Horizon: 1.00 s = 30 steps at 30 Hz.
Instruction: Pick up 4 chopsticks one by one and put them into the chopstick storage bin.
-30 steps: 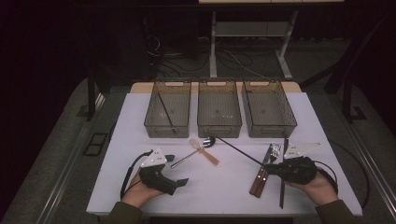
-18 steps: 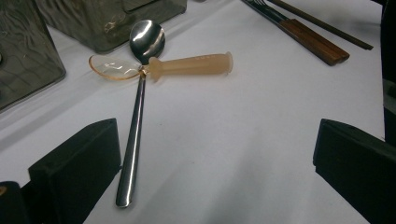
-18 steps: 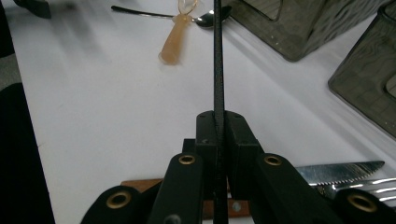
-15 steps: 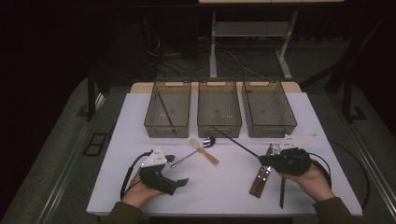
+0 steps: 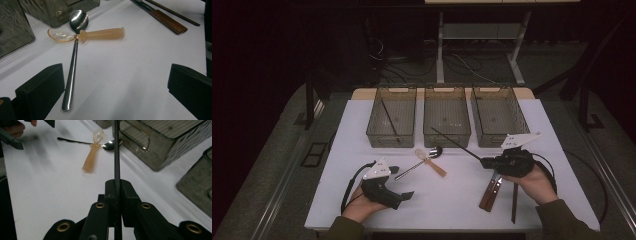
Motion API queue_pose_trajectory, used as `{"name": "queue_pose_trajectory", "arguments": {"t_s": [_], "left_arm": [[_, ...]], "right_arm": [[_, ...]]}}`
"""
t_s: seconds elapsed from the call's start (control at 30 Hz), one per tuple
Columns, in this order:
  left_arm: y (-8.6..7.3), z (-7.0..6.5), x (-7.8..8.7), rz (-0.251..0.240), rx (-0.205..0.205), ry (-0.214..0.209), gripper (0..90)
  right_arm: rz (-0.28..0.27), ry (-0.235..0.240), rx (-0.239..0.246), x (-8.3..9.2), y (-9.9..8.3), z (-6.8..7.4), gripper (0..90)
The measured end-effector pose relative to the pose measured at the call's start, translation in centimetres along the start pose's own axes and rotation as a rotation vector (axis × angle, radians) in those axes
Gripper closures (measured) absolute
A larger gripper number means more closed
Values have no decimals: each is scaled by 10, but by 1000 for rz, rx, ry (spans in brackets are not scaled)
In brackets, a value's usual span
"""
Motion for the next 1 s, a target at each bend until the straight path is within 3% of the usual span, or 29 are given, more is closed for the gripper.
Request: {"name": "queue_pose_trajectory", "arguments": {"t_s": [0.77, 1.0], "left_arm": [[0, 0, 0, -2, -16, -1, 0], [0, 0, 0, -3, -3, 0, 0]], "right_arm": [[-28, -3, 13, -18, 37, -9, 842], [-29, -6, 21, -26, 50, -13, 842]]}}
Point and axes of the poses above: each handheld gripper's, and its own axes: x roughly backward along the jaws, y roughly out of its top, z roughly to its left, the point moved 3 cm from there along -x, roughly forward along the jaws, and after that the axes turned 15 degrees about x, right-handed, at the moved point
